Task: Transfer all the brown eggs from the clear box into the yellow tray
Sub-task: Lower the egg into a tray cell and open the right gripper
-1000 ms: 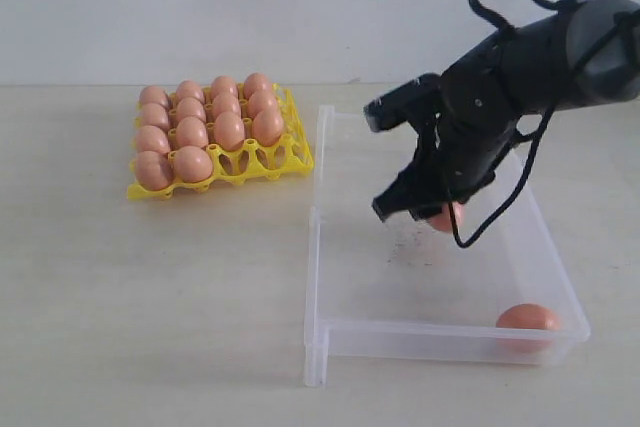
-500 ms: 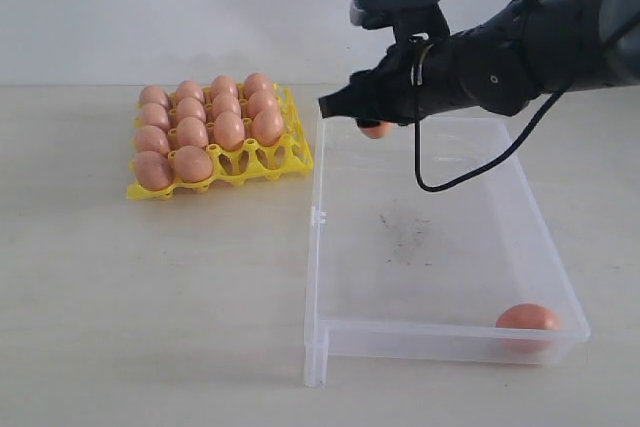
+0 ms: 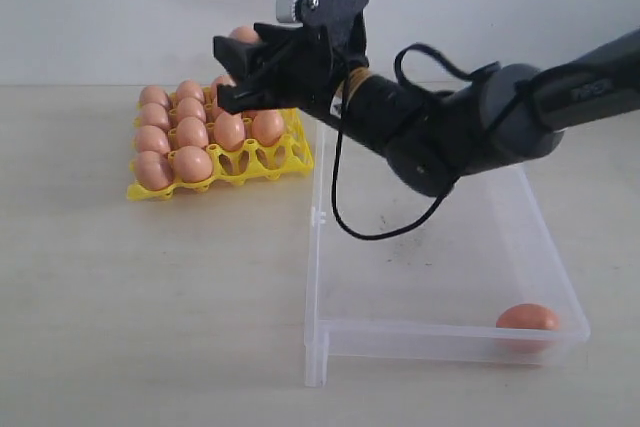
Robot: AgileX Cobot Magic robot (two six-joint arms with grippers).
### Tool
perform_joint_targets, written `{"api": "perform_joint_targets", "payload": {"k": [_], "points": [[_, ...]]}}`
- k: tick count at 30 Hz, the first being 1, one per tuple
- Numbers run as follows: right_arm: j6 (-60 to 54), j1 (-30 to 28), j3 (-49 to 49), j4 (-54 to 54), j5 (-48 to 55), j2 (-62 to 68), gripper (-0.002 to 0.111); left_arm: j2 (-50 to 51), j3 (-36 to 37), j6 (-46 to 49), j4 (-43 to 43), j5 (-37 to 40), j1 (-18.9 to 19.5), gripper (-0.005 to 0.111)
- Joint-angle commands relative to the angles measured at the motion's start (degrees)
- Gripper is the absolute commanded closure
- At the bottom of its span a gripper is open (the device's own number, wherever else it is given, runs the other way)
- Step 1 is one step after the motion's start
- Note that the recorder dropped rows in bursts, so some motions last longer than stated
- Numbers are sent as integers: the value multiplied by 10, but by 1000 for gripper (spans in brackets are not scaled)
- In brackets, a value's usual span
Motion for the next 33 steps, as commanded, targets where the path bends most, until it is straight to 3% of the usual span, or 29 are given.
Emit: {"api": "perform_joint_targets", "payload": {"k": [1,6,15,33], "points": [[-6,0,-23,-15,-39,66,109,-2,-2,5,-2,0,-2,103],[21,0,-91,-105,1,125,109,-2,-2,5,-2,0,-2,103],[74,0,-158,-108,40,184,109,-2,-2,5,-2,0,-2,103],[65,0,-211,-103,96,229,109,-2,-2,5,-2,0,-2,103]]}}
